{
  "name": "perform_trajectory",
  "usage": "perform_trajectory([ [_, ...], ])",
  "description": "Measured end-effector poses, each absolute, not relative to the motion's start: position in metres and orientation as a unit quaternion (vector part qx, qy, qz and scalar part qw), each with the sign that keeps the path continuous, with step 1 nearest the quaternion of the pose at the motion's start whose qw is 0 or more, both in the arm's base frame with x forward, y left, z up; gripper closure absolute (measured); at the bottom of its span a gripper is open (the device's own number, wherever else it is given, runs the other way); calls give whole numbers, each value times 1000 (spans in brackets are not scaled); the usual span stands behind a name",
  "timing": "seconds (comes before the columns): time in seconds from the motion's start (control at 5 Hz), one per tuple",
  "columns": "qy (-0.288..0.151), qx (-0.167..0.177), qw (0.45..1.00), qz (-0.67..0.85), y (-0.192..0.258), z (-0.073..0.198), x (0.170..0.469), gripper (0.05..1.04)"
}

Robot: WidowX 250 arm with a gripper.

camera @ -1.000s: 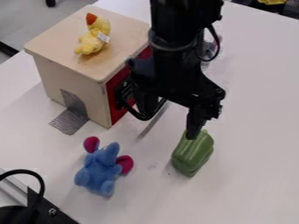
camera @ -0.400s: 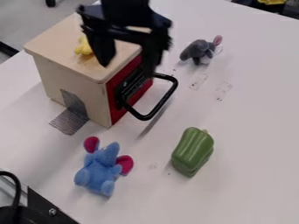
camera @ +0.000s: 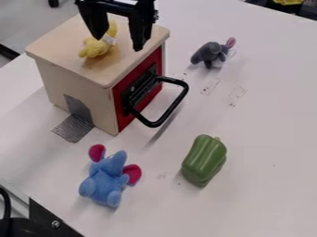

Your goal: Move the yellow object to the upper middle of the table

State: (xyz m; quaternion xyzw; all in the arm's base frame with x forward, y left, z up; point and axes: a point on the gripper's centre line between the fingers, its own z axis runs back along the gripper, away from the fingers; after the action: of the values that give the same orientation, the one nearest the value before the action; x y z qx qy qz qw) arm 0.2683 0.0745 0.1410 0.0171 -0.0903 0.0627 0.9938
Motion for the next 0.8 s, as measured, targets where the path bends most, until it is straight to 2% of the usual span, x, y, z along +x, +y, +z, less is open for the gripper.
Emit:
perform_trajectory([
  [0.4,-59,42,995,64,107,126,285,83],
  [0.8,-50,37,995,82,119,125,278,83],
])
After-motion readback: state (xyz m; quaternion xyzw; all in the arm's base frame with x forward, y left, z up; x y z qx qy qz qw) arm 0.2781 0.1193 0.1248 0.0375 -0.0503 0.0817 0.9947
